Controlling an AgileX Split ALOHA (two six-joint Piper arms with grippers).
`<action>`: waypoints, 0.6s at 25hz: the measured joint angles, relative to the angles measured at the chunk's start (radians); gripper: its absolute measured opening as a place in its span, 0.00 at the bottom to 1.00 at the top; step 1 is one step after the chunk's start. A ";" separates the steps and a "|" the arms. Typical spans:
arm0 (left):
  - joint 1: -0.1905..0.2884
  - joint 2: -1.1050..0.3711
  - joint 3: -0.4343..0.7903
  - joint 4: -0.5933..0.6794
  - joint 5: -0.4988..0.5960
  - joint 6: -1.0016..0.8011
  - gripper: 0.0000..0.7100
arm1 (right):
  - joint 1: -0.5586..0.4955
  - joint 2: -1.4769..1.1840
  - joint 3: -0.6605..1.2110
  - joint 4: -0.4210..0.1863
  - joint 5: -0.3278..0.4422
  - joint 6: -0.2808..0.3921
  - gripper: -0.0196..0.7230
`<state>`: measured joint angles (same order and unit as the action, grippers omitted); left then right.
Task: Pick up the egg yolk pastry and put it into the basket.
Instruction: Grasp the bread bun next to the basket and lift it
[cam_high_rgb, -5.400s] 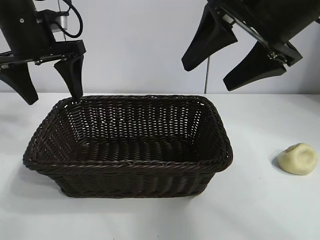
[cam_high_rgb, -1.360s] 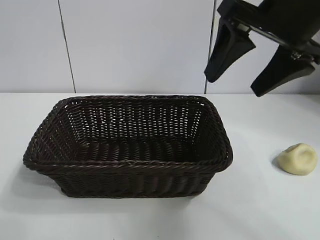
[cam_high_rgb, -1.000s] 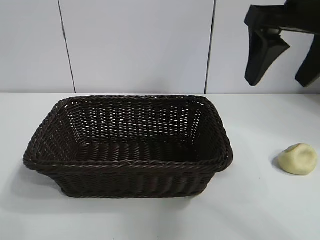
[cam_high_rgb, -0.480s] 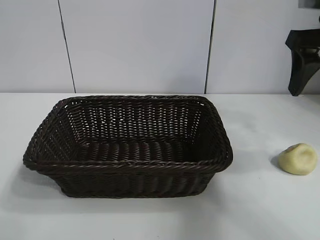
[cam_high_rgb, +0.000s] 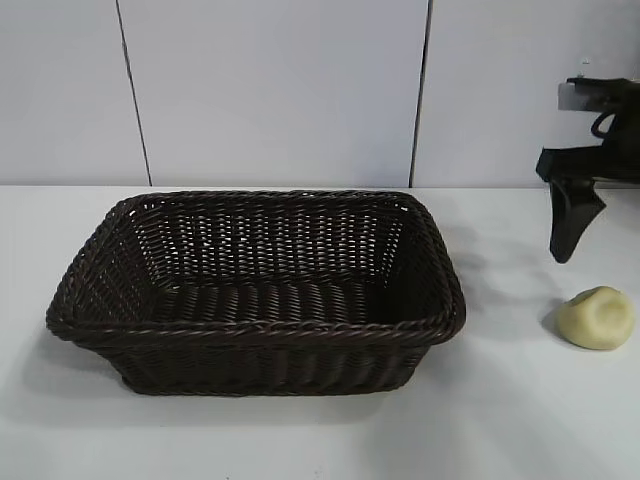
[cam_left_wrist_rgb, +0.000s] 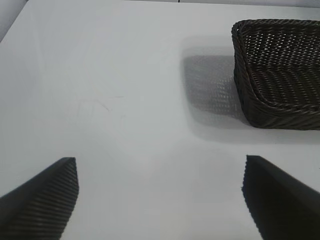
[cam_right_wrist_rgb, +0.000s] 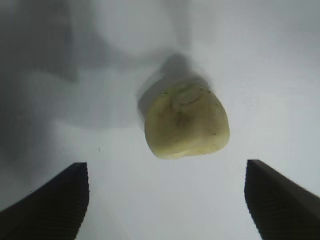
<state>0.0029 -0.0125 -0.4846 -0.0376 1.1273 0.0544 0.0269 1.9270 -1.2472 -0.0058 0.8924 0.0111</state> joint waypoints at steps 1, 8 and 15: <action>0.000 0.000 0.000 0.000 0.000 0.000 0.91 | -0.001 0.011 0.000 -0.002 -0.004 0.006 0.85; 0.000 0.000 0.000 0.000 0.000 0.000 0.91 | -0.002 0.057 -0.002 -0.005 -0.054 0.020 0.85; 0.000 0.000 0.000 0.000 0.000 0.000 0.91 | -0.002 0.064 -0.002 -0.008 -0.058 0.022 0.79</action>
<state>0.0029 -0.0125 -0.4846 -0.0376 1.1273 0.0544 0.0248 1.9912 -1.2490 -0.0142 0.8342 0.0327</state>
